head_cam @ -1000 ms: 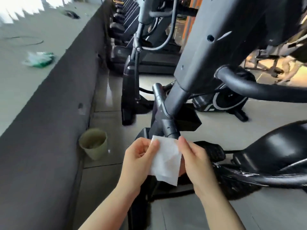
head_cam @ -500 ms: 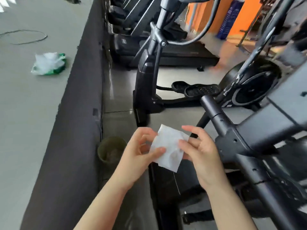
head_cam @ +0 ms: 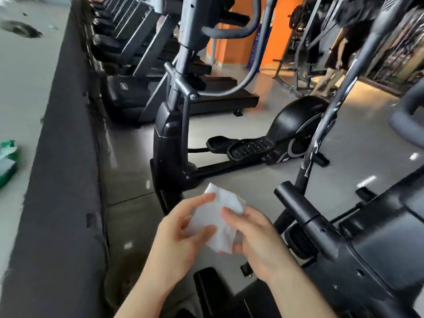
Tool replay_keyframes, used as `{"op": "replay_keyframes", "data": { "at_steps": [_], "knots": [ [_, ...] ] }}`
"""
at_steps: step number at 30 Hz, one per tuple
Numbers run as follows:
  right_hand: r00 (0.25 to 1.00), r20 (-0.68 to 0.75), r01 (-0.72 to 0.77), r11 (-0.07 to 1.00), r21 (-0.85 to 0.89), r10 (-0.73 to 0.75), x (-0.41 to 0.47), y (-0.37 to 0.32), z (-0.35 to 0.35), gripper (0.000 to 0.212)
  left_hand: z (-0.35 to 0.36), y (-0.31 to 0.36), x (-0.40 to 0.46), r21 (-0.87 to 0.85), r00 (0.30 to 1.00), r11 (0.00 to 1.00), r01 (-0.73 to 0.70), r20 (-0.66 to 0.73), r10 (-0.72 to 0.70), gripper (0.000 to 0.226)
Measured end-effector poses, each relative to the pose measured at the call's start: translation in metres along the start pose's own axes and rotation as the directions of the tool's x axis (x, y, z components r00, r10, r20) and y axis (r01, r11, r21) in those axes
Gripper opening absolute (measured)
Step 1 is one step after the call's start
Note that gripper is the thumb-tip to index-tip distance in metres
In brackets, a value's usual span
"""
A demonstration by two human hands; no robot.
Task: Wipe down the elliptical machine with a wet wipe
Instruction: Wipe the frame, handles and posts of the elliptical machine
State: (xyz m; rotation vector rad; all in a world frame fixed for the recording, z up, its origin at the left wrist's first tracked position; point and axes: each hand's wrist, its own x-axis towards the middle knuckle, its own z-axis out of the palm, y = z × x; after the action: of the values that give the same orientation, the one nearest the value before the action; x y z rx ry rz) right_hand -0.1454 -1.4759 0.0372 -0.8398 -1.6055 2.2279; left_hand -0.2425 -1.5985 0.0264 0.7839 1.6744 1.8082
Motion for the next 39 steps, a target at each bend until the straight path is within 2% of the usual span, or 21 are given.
{"op": "replay_keyframes", "data": {
  "at_steps": [2, 7, 11, 13, 16, 20, 23, 26, 27, 28, 29, 30, 31, 32, 33, 35, 39],
  "knots": [
    [0.998, -0.040, 0.056, 0.998, -0.037, -0.058, 0.026, -0.019, -0.010, 0.015, 0.003, -0.003, 0.044, 0.083, 0.998, 0.995, -0.058, 0.037, 0.055, 0.057],
    [0.978, -0.153, 0.145, 0.989, 0.008, -0.142, 0.084, -0.075, -0.038, 0.021, 0.028, 0.009, 0.148, 0.104, 0.969, 0.973, -0.204, 0.166, 0.185, 0.056],
    [0.902, -0.330, 0.333, 0.934, 0.126, -0.277, 0.107, -0.118, -0.056, 0.021, 0.063, 0.022, 0.219, 0.048, 0.877, 0.931, -0.363, 0.354, 0.324, 0.058],
    [0.797, -0.462, 0.464, 0.884, 0.052, -0.390, 0.112, -0.135, -0.069, 0.021, 0.089, 0.031, 0.250, -0.053, 0.781, 0.892, -0.449, 0.461, 0.421, 0.057],
    [0.577, -0.611, 0.575, 0.801, -0.167, -0.542, 0.114, -0.164, -0.091, 0.023, 0.134, 0.045, 0.298, -0.205, 0.600, 0.825, -0.526, 0.599, 0.531, 0.062],
    [0.254, -0.743, 0.549, 0.725, -0.416, -0.619, 0.115, -0.204, -0.122, 0.018, 0.200, 0.066, 0.360, -0.394, 0.319, 0.744, -0.539, 0.722, 0.614, 0.069],
    [0.135, -0.776, 0.506, 0.716, -0.481, -0.616, 0.121, -0.231, -0.131, 0.024, 0.236, 0.086, 0.401, -0.510, 0.134, 0.680, -0.527, 0.740, 0.659, 0.063],
    [0.031, -0.800, 0.439, 0.727, -0.528, -0.599, 0.139, -0.258, -0.135, 0.025, 0.258, 0.107, 0.443, -0.584, -0.027, 0.603, -0.543, 0.730, 0.683, 0.058],
    [-0.022, -0.793, 0.397, 0.722, -0.566, -0.609, 0.146, -0.267, -0.137, 0.021, 0.264, 0.114, 0.458, -0.592, -0.067, 0.558, -0.582, 0.718, 0.693, 0.055],
    [-0.111, -0.764, 0.289, 0.715, -0.637, -0.636, 0.152, -0.276, -0.140, 0.017, 0.269, 0.123, 0.472, -0.598, -0.105, 0.485, -0.638, 0.692, 0.715, 0.050],
    [-0.232, -0.690, 0.101, 0.689, -0.718, -0.685, 0.156, -0.287, -0.146, 0.015, 0.275, 0.135, 0.485, -0.601, -0.150, 0.374, -0.706, 0.644, 0.750, 0.046],
    [-0.356, -0.568, -0.127, 0.640, -0.757, -0.742, 0.159, -0.300, -0.152, 0.016, 0.281, 0.148, 0.497, -0.593, -0.210, 0.221, -0.774, 0.570, 0.794, 0.044],
    [-0.446, -0.409, -0.334, 0.572, -0.749, -0.796, 0.159, -0.314, -0.160, 0.017, 0.289, 0.163, 0.506, -0.565, -0.287, 0.040, -0.824, 0.477, 0.831, 0.043],
    [-0.489, -0.245, -0.481, 0.493, -0.725, -0.837, 0.158, -0.331, -0.168, 0.019, 0.296, 0.177, 0.514, -0.515, -0.361, -0.123, -0.848, 0.393, 0.846, 0.041],
    [-0.495, -0.110, -0.583, 0.423, -0.694, -0.862, 0.156, -0.348, -0.179, 0.022, 0.304, 0.192, 0.519, -0.457, -0.420, -0.245, -0.855, 0.331, 0.845, 0.039],
    [-0.499, 0.004, -0.682, 0.390, -0.618, -0.867, 0.146, -0.379, -0.208, 0.031, 0.322, 0.215, 0.528, -0.358, -0.480, -0.374, -0.856, 0.280, 0.831, 0.040],
    [-0.536, -0.125, -0.661, 0.507, -0.554, -0.835, 0.148, -0.397, -0.263, 0.039, 0.358, 0.224, 0.541, -0.283, -0.491, -0.406, -0.869, 0.389, 0.779, 0.051]
  ]
}}
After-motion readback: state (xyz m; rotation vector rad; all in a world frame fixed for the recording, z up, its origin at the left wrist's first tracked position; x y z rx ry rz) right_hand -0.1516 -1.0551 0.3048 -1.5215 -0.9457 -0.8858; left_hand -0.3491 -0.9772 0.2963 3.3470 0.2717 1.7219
